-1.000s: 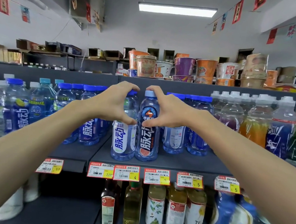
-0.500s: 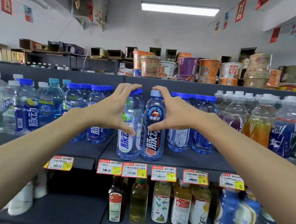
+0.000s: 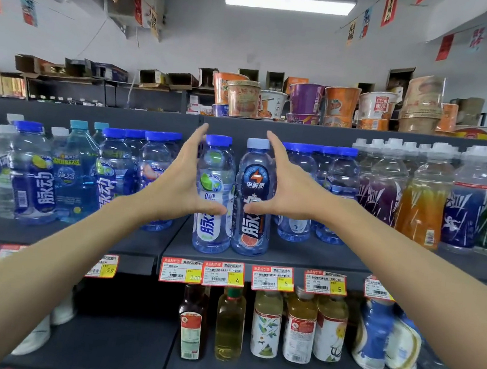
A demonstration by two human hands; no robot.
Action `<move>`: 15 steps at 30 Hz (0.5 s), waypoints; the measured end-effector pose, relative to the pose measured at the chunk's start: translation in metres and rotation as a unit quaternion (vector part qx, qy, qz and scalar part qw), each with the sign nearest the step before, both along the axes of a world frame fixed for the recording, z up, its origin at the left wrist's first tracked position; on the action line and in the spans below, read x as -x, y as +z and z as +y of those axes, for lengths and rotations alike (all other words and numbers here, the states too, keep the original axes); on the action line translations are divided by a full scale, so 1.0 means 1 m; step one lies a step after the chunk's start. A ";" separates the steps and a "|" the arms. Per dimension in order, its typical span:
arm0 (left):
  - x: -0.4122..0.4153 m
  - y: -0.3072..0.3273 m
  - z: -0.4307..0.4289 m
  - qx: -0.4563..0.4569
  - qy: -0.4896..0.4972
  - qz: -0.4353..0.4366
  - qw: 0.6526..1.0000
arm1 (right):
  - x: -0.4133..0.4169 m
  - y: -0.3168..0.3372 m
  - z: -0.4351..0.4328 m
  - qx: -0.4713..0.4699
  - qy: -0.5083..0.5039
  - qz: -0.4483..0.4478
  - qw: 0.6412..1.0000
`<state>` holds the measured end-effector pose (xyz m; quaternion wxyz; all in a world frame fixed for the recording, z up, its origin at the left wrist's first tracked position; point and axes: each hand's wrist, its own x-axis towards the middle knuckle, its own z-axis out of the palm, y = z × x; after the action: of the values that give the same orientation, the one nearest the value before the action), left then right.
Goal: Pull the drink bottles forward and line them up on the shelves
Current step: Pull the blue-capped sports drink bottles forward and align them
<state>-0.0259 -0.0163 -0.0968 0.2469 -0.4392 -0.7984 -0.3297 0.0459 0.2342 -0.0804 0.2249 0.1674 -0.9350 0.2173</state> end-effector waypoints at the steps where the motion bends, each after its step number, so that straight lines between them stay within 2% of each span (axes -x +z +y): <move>1: -0.001 -0.011 -0.001 -0.014 -0.003 -0.030 0.999 | -0.001 -0.011 0.000 0.009 -0.002 -0.013 1.000; 5: 0.002 -0.063 -0.006 0.008 -0.009 -0.145 0.989 | -0.008 -0.060 0.004 0.062 0.008 -0.068 0.996; 10: 0.009 -0.079 -0.013 0.023 -0.002 -0.186 0.982 | -0.010 -0.083 0.006 0.037 -0.013 -0.092 0.995; 15: 0.010 -0.078 -0.012 0.017 -0.008 -0.192 0.981 | -0.010 -0.087 0.006 0.052 -0.028 -0.096 0.994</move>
<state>-0.0356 -0.0286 -0.1751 0.0788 -0.3780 -0.8332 -0.3958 0.0557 0.2406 -0.1673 0.1484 0.1072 -0.9441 0.2741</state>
